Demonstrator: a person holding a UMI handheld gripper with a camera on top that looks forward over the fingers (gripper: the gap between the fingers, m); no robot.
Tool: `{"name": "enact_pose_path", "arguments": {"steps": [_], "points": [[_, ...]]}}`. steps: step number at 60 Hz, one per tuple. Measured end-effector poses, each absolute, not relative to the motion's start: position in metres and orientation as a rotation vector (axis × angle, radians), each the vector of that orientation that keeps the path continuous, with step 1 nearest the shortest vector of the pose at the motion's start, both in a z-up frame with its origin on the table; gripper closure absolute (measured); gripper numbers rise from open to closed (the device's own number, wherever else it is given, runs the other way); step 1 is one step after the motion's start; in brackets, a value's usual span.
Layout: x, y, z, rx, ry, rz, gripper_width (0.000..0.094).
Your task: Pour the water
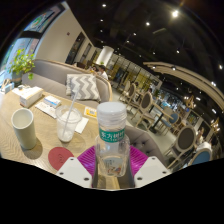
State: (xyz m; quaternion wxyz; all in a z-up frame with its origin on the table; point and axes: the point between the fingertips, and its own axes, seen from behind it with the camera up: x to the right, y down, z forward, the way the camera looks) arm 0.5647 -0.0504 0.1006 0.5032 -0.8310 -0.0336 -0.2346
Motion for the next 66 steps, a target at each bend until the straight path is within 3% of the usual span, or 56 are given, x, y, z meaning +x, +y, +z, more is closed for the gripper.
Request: {"name": "enact_pose_path", "arguments": {"steps": [14,23,33,47,66], "points": [[0.525,-0.036,0.188,-1.84,-0.471,-1.103,0.0517],[0.483,-0.025,0.215,-1.69,-0.771,-1.441,0.0519],[0.441,-0.01,0.21,-1.505,-1.098,-1.719,0.052],[0.419,0.002,0.188,-1.385,-1.42,-1.924,0.052],[0.419,-0.006,0.192,-1.485,-1.348,-1.826,0.052]]}}
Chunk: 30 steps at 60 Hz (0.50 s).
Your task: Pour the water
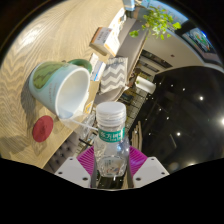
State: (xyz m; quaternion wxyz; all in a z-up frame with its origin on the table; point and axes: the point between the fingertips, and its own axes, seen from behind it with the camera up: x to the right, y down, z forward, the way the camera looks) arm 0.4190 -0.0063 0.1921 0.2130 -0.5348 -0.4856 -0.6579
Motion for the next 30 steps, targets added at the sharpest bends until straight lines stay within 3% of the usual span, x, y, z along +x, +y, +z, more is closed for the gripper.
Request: {"name": "enact_pose_path", "arguments": {"steps": [16,30], "points": [[0.436,-0.03,0.216,-1.83,-0.679,-1.228,0.0516],[0.449,-0.036,0.163,-2.02,-0.112,-0.507,0.0519]]}}
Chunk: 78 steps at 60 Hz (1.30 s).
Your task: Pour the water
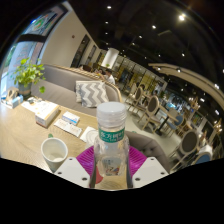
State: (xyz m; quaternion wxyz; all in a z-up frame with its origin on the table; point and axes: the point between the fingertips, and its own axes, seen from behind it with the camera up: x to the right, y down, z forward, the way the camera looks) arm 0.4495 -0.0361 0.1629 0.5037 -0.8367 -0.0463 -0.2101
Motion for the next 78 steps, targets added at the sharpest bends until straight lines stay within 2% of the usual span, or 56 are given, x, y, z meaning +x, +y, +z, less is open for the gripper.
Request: {"name": "enact_pose_path", "arguments": {"steps": [12,29,34,43,46,48,50,53,64,78], "points": [[0.445,-0.024,0.098,-2.071,0.117,-0.087,0.0517],[0.443,-0.017,0.027,-2.123,0.087,0.027,0.0509],[0.443,-0.014,0.03,-2.074,0.051,0.01,0.0505],[0.442,-0.017,0.026,-2.085,0.067,0.026,0.0431],[0.443,-0.021,0.02,-2.127,0.086,0.024,0.0356],[0.444,-0.025,0.018,-2.148,0.093,0.016,0.0252],[0.444,-0.029,0.019,-2.16,0.094,0.014,0.0149],[0.443,-0.038,0.024,-2.173,0.099,-0.002,0.0066],[0.43,-0.086,0.063,-2.221,0.102,-0.066,0.0084],[0.372,-0.18,0.145,-2.262,0.171,-0.074,0.0082]]}}
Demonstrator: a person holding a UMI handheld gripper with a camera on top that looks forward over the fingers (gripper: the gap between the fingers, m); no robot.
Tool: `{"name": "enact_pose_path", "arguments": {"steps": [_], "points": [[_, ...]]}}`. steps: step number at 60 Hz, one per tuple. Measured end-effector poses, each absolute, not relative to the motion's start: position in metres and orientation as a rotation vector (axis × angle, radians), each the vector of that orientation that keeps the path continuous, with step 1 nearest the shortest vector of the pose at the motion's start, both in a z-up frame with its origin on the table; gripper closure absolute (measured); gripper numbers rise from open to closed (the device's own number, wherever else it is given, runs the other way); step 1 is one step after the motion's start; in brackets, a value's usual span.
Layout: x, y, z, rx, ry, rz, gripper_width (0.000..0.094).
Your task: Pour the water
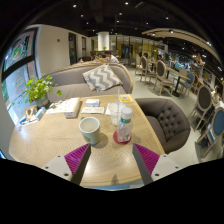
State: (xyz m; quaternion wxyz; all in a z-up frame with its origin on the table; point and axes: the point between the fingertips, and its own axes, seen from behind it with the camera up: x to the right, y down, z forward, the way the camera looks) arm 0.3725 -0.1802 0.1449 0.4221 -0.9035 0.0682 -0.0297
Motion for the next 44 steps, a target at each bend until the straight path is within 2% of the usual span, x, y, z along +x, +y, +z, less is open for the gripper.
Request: {"name": "enact_pose_path", "arguments": {"steps": [8,15,44], "points": [[0.344,-0.226,0.186,-2.244,0.198,-0.096,0.0078],[0.324,-0.249,0.206,-2.222,0.212,-0.125,0.0079],[0.29,-0.268,0.23,-2.194,0.158,-0.132,0.0081]]}}
